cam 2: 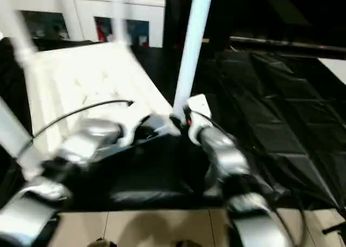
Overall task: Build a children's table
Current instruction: Rotate leg to tighten
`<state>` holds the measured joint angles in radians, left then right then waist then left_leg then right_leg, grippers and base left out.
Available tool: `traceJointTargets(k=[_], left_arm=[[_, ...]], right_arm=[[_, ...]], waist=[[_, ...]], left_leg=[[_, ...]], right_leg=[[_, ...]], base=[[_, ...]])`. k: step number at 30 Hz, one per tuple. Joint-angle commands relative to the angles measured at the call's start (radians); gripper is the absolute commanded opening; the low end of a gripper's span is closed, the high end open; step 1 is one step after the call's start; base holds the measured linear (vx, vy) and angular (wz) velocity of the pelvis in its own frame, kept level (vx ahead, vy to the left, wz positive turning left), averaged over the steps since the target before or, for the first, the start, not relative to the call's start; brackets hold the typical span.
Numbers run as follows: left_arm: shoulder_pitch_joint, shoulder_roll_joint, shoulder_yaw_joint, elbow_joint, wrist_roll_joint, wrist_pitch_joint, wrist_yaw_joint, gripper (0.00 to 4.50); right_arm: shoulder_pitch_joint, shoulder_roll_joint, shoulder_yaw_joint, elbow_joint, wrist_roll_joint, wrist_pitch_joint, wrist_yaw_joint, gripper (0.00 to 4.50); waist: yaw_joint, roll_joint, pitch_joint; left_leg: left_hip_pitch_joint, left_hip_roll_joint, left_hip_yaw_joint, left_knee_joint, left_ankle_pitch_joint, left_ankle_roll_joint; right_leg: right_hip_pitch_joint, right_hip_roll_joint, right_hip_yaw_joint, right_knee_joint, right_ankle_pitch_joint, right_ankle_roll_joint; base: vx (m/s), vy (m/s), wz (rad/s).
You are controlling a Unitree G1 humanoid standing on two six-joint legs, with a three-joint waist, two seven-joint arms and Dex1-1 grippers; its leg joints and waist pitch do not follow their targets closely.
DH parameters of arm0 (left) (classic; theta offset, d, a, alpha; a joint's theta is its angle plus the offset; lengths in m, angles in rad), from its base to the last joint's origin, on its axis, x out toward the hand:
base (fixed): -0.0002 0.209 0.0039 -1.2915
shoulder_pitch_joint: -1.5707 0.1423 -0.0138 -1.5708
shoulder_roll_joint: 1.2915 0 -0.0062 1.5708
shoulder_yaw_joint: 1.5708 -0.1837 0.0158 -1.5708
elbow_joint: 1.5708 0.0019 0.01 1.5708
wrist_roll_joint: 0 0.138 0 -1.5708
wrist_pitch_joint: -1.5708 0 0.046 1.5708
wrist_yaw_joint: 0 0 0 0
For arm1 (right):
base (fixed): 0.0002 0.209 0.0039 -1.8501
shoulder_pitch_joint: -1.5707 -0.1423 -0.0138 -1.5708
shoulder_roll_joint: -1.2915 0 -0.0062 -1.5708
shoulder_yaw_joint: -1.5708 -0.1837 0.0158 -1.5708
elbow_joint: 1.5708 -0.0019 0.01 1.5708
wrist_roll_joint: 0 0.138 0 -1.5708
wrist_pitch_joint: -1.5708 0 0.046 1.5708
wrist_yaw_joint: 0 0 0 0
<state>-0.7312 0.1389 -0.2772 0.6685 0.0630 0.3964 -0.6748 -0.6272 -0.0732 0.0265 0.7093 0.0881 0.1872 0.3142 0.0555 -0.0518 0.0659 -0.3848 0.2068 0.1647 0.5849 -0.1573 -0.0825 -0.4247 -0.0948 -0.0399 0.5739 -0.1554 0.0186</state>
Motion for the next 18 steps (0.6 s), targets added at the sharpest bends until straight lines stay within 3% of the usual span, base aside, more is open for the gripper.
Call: traceJointTargets(k=[1,3,10,15,18], left_arm=[[-0.022,-0.067,-0.014,0.024,-0.016,-0.037,0.039,0.00],[-0.019,-0.061,-0.018,0.022,-0.013,-0.049,0.019,0.00],[0.004,-0.001,-0.013,0.002,-0.013,-0.089,-0.065,0.00],[0.039,0.082,-0.013,-0.051,-0.043,-0.124,-0.218,0.00],[0.066,0.127,-0.021,-0.105,-0.078,-0.155,-0.341,0.00]], right_arm=[[0.006,0.075,0.058,0.031,0.014,0.017,0.046,2.59],[0.001,0.068,0.039,0.024,0.033,0.016,0.079,2.75],[0.007,-0.021,0.034,-0.010,0.043,-0.021,0.228,3.23],[0.060,-0.165,0.075,-0.123,0.060,-0.034,0.484,3.23],[0.082,-0.224,0.086,-0.171,0.071,-0.025,0.581,3.23]], waist=[[-0.004,0.005,-0.050],[-0.003,0.001,-0.047],[0.002,-0.003,-0.048],[0.019,-0.009,-0.048],[0.022,-0.008,-0.049]], left_leg=[[0.024,0.001,-0.005,-0.089,-0.484,-0.014],[0.031,-0.001,-0.004,-0.086,-0.514,-0.010],[0.024,0.004,0.000,-0.091,-0.473,0.005],[0.019,0.007,0.012,-0.090,-0.368,0.044],[0.017,0.010,0.013,-0.089,-0.333,0.048]], right_leg=[[0.027,-0.023,0.000,-0.089,-0.520,-0.090],[0.025,-0.026,-0.001,-0.094,-0.558,-0.090],[0.030,-0.031,0.008,-0.088,-0.504,-0.110],[0.039,-0.034,0.018,-0.080,-0.426,-0.136],[0.038,-0.036,0.019,-0.075,-0.425,-0.151]], base=[[0.000,0.000,0.00],[0.000,0.000,0.00],[0.000,0.000,0.00],[0.000,0.000,0.00],[0.000,0.000,0.00]])
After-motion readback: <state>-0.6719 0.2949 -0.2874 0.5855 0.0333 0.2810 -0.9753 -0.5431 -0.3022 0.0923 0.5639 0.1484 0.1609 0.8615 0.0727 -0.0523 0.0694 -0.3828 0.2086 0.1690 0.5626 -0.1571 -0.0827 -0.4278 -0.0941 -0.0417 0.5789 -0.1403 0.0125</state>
